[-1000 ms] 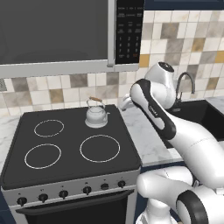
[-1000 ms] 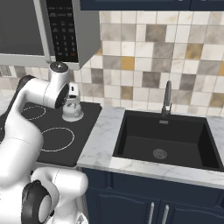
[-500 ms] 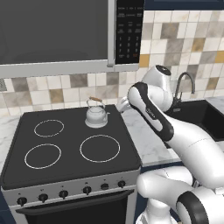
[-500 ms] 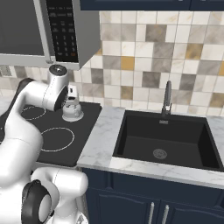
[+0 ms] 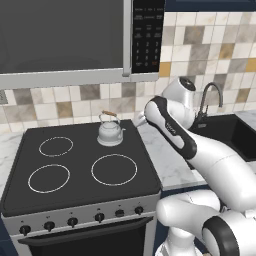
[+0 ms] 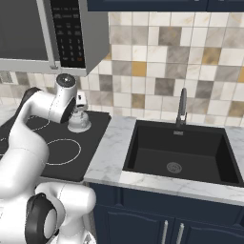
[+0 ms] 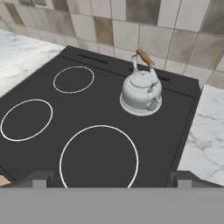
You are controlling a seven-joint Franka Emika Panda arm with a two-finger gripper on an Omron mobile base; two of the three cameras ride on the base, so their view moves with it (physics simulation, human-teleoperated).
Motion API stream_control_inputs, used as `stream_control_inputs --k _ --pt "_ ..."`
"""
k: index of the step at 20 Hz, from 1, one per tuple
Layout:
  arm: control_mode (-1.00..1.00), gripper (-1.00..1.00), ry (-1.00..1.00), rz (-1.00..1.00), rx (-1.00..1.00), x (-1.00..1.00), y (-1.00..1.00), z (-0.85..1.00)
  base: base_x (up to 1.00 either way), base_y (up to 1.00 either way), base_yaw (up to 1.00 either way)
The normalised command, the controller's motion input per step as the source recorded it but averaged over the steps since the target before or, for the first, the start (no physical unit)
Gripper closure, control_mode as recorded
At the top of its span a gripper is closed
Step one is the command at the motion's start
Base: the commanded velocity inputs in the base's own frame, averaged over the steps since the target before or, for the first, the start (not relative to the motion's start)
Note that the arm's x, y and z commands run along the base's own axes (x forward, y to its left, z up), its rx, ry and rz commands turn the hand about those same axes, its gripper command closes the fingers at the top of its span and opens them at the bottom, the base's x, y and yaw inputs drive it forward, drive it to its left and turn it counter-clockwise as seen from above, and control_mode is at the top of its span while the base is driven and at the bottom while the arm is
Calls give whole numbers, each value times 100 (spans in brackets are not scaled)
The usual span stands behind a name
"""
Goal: The kettle is done boiling. Turn off the stove, then wait for 300 timesteps before moving the kettle to the dining table.
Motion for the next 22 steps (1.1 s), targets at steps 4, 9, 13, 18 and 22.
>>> stream_control_inputs --k 4,9,13,18,22 --pt "-100 -100 -1 6 0 15 0 0 0 0 0" --pt "-100 -100 0 7 0 16 1 0 0 0 0" --pt "-100 -100 1 4 1 24 6 0 0 0 0" --pt "-100 -100 0 2 1 25 11 -2 0 0 0" --pt "-100 -100 0 1 0 18 14 -7 0 0 0"
